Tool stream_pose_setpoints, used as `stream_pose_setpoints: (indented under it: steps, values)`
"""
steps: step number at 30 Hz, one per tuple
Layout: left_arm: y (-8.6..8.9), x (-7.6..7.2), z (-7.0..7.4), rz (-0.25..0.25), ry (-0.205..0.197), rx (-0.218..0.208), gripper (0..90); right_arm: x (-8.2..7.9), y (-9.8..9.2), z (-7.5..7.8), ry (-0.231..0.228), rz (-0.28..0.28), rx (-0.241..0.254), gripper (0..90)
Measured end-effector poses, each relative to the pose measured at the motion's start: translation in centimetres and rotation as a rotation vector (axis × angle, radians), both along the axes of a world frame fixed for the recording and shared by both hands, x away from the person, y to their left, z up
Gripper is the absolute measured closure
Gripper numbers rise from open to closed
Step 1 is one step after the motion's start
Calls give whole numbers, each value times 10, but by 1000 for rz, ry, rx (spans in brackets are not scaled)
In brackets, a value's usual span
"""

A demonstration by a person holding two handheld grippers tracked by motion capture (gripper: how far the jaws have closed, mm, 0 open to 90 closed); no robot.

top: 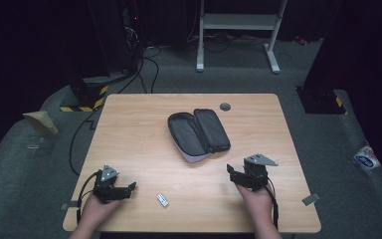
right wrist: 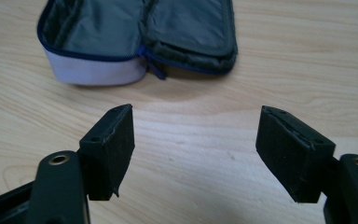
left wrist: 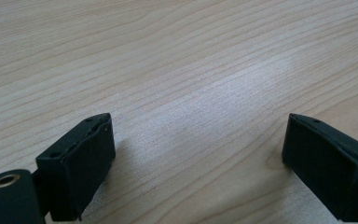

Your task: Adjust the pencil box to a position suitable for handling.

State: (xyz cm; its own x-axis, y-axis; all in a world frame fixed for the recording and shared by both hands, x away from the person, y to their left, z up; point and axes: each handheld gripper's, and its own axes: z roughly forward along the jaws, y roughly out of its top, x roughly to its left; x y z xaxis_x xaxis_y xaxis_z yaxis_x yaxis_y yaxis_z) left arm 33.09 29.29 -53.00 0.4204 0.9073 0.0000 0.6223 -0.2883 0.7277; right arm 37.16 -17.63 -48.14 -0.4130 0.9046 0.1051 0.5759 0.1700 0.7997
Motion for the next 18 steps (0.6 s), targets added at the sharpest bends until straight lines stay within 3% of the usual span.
stream_pose_setpoints:
  steps: [10,18]
  values:
    - [-1,2,0,-5,1,-2,94,13,34,7,-8,77,-3,324]
    - [-1,1,0,-7,-2,0,101,23,65,13,-13,136,37,346]
